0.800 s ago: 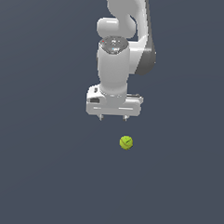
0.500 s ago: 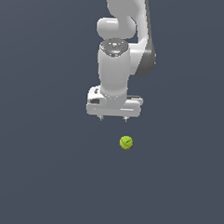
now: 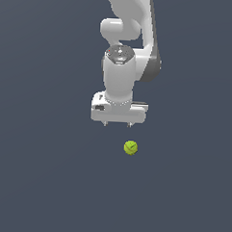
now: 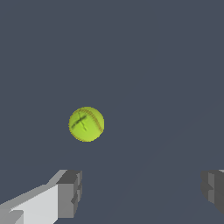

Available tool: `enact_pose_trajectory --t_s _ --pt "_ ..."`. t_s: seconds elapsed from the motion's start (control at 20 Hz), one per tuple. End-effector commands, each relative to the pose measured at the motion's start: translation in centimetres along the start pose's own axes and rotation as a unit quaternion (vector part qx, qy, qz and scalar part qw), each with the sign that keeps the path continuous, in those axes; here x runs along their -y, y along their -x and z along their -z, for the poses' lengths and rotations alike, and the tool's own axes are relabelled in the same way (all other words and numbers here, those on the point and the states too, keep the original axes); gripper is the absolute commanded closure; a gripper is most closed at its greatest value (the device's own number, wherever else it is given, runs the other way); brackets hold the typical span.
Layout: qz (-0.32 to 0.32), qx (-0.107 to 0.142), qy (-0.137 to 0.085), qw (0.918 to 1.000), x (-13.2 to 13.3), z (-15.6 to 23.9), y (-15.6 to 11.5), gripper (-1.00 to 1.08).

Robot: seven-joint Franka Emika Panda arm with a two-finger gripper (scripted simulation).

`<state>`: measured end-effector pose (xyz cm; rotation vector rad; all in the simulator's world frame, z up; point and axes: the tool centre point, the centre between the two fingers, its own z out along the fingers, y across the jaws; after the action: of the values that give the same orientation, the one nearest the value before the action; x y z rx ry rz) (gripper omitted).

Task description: Pick up the object and move it to a goal position.

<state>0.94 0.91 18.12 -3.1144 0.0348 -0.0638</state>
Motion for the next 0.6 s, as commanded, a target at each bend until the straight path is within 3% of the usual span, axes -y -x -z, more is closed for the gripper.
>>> enact_pose_trajectory --t_s 0.0,0.55 --pt "-0.005 0.000 0.000 1.0000 0.1 -0.2 -0.1 -0.92" --pt "-0.074 0.005 0.001 0.9972 1.5 -1.9 -0.8 -0.92"
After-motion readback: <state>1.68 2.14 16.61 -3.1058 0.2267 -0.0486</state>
